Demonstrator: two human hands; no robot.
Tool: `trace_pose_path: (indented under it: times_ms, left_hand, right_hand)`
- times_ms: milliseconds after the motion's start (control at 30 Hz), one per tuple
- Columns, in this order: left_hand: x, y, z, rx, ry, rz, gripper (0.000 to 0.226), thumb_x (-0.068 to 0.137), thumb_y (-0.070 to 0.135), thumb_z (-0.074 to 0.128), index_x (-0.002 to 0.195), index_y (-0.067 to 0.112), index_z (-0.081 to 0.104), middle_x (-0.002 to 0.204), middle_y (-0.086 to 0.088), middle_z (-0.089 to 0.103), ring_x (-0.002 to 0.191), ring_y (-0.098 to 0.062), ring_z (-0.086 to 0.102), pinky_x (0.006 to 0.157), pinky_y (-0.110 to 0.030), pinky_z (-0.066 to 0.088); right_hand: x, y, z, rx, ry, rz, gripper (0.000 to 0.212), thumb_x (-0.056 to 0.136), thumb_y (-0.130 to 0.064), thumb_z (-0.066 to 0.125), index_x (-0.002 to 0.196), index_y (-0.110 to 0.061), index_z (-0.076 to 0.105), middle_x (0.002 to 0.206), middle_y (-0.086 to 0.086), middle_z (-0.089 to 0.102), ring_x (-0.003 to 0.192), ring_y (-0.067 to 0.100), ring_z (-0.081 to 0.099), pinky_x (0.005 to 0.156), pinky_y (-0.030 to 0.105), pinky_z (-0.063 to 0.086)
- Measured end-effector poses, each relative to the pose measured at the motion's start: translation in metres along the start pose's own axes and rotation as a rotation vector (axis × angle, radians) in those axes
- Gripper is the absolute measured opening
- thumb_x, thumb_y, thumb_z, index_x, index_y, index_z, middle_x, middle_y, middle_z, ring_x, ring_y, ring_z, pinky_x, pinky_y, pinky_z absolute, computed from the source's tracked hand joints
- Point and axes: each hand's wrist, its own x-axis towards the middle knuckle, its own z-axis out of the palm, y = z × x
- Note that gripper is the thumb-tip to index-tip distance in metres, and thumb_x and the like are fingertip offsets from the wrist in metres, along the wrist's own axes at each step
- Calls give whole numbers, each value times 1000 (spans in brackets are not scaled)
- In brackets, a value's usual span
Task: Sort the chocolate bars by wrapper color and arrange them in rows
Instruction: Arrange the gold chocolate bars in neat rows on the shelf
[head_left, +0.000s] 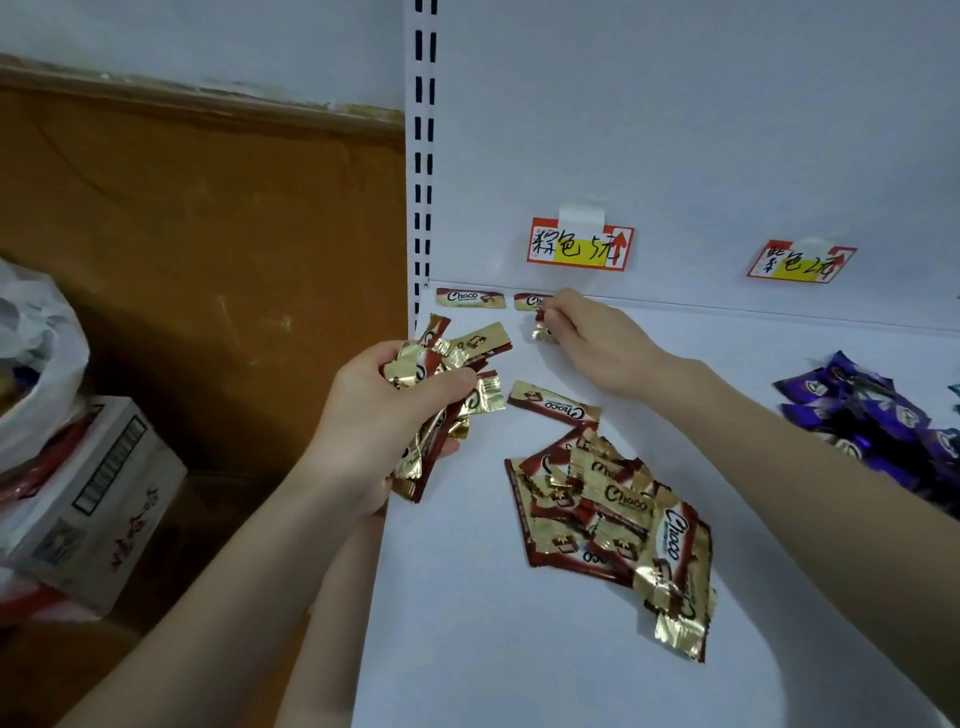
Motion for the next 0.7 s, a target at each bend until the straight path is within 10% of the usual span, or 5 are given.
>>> trace_pose_path:
  times_ms: [700]
  left_hand:
    - [7, 5, 14, -14, -60, 2, 18, 74, 11, 75, 82, 20, 61, 60, 8, 69, 52, -8, 65, 43, -21, 51]
  right_hand:
    - [-20, 11, -16, -55, 32, -79, 27, 98, -17, 39, 101, -3, 62, 93, 9, 61, 92, 24, 50, 76, 33, 37]
